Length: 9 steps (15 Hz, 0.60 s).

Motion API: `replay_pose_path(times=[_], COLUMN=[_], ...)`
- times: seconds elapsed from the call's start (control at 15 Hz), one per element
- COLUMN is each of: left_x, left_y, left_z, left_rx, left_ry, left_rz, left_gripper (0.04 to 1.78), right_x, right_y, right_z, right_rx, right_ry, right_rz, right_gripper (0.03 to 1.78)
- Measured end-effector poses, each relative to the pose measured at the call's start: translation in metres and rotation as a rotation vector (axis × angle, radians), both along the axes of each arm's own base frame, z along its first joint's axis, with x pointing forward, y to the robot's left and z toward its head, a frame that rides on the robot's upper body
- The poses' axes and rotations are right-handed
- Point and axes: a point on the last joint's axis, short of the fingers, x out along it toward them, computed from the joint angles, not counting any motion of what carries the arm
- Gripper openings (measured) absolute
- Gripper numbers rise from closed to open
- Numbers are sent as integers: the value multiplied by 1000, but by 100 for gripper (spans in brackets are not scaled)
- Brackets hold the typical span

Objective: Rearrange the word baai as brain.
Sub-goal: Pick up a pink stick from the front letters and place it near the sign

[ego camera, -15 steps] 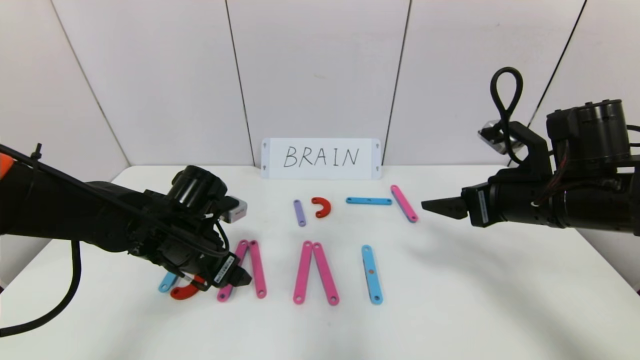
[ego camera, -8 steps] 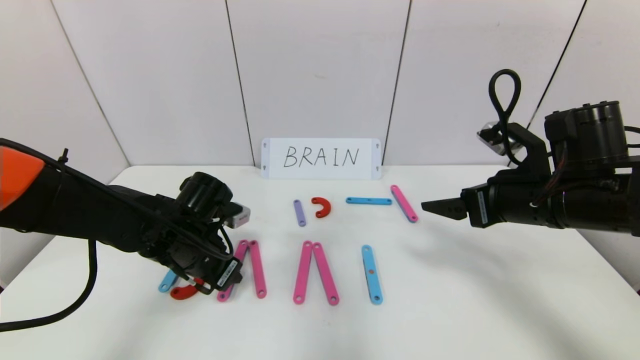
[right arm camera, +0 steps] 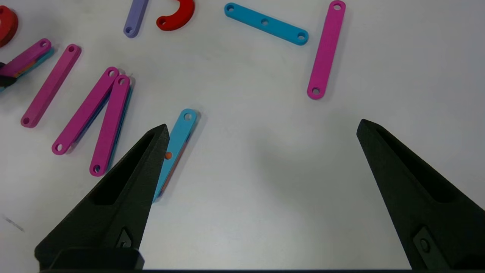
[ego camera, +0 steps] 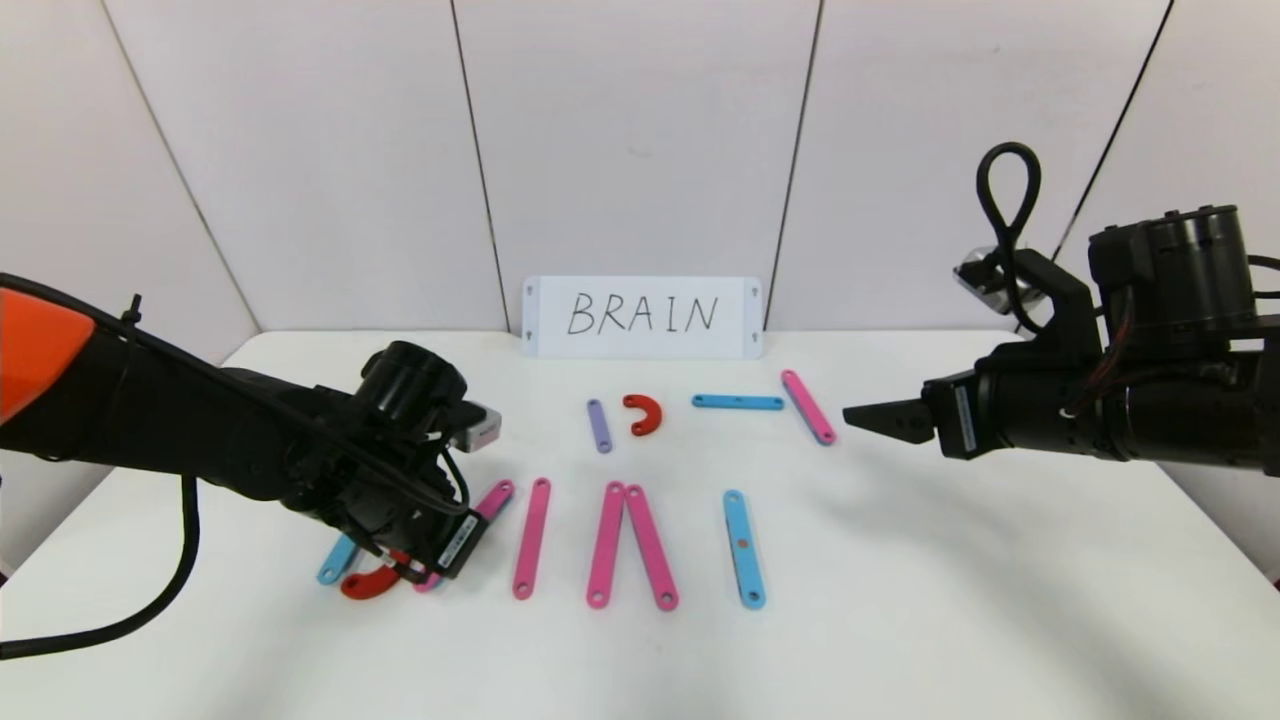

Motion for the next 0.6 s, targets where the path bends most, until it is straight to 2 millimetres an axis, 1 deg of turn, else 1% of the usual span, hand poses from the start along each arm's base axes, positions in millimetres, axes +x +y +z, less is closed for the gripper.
replay_pose_path(times=[0.2,0.33,0.47,0.6], left_x=[3,10,20,36], left_y=[-1,-4,-5,-5], left_z=[5,14,28,42], left_rx=[-28,-74,-129,-165], left_ry=[-12,-41,-85,-143], left_rz=[30,79,138,185], left_gripper=[30,30,30,30], right_x=[0,0,-1,-1], right_y=[0,0,0,0], right_z=[-1,-1,-1,-1], right_rx=[-1,-2,-2,-2], right_ry=[2,4,4,4], right_rz=[1,1,1,1], right_gripper=[173,173,173,173])
